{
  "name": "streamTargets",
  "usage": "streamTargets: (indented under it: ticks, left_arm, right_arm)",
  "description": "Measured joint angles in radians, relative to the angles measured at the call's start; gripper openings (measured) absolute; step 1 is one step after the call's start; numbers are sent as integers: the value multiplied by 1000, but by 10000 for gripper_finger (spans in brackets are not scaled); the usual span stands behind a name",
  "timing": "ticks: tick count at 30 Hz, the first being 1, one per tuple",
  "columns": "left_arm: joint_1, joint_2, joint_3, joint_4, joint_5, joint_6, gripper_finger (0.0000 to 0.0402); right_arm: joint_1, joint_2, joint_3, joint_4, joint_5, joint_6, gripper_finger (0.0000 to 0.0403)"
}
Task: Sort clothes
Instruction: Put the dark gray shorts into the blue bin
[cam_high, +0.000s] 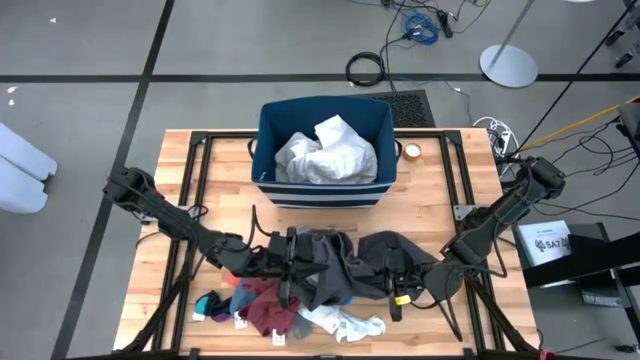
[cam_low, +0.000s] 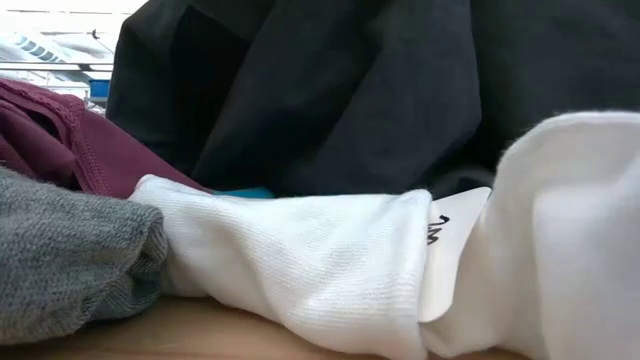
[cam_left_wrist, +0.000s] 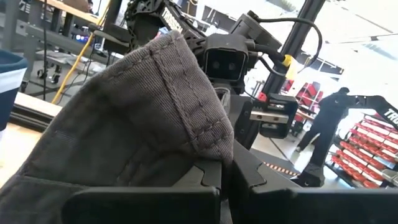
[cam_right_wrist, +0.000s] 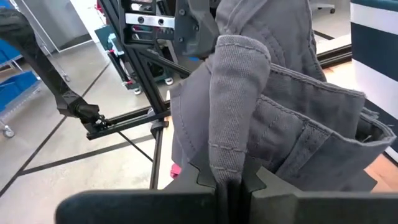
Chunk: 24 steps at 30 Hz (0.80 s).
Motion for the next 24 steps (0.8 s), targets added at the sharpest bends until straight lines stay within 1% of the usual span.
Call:
streamTargets:
  ticks: [13, 18, 21, 24]
  left_arm:
    - [-18, 7, 0, -30, -16, 3, 4]
    - [-18, 7, 0, -96, -3, 3, 4]
    - [-18, 7, 0, -124, 6, 34, 4]
    - [-18, 7, 0, -129, 15, 99, 4]
  right_arm:
    - [-3, 0, 0, 5, -3, -5, 0]
    - [-3, 0, 0, 5, -3, -14, 0]
    - [-4, 0, 0, 5, -3, -34, 0]
    - [-9, 0, 0, 5, -3, -56, 0]
